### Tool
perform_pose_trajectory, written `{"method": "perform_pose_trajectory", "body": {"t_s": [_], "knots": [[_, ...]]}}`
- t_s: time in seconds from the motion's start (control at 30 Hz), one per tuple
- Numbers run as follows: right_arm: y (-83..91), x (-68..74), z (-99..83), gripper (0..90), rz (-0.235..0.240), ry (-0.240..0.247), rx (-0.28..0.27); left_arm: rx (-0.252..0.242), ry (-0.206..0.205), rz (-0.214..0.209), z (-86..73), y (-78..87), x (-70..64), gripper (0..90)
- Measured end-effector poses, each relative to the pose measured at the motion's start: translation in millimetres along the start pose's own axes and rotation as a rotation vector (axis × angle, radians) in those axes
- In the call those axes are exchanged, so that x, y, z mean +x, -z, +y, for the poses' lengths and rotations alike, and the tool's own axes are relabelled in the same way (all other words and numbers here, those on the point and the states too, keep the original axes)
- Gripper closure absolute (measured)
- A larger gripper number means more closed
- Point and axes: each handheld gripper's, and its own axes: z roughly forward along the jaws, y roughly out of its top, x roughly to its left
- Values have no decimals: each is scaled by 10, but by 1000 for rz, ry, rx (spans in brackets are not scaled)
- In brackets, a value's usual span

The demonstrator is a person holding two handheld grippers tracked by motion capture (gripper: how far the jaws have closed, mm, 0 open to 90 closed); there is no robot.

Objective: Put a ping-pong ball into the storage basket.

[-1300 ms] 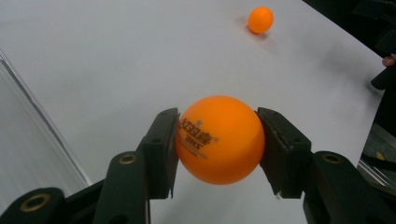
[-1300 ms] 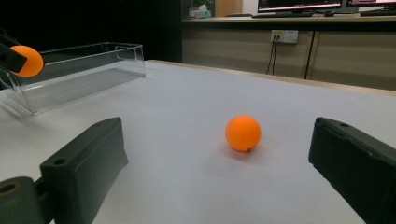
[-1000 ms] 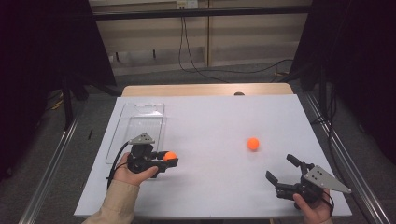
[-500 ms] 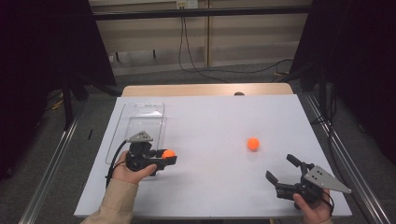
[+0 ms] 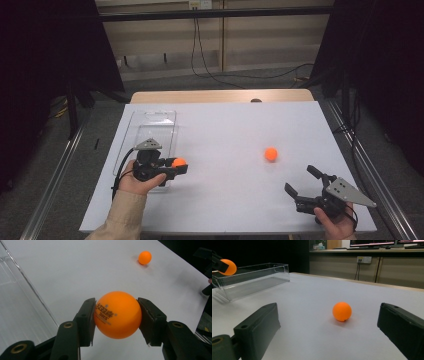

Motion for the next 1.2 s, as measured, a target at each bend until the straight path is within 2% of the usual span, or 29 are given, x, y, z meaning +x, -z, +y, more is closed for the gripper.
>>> {"method": "perform_pose_trajectory", "body": {"t_s": [0.43,0.7,0.83,1.2], "knots": [[0,-1,0,33,0,0,1,-17,12,14,32,73,41,508],[0,-2,-1,34,0,-1,1,-15,19,19,41,78,59,509],[0,-2,-1,34,0,-2,2,-10,10,31,57,90,50,508],[-1,-2,-3,34,1,-4,4,-17,24,35,91,104,85,508]]}}
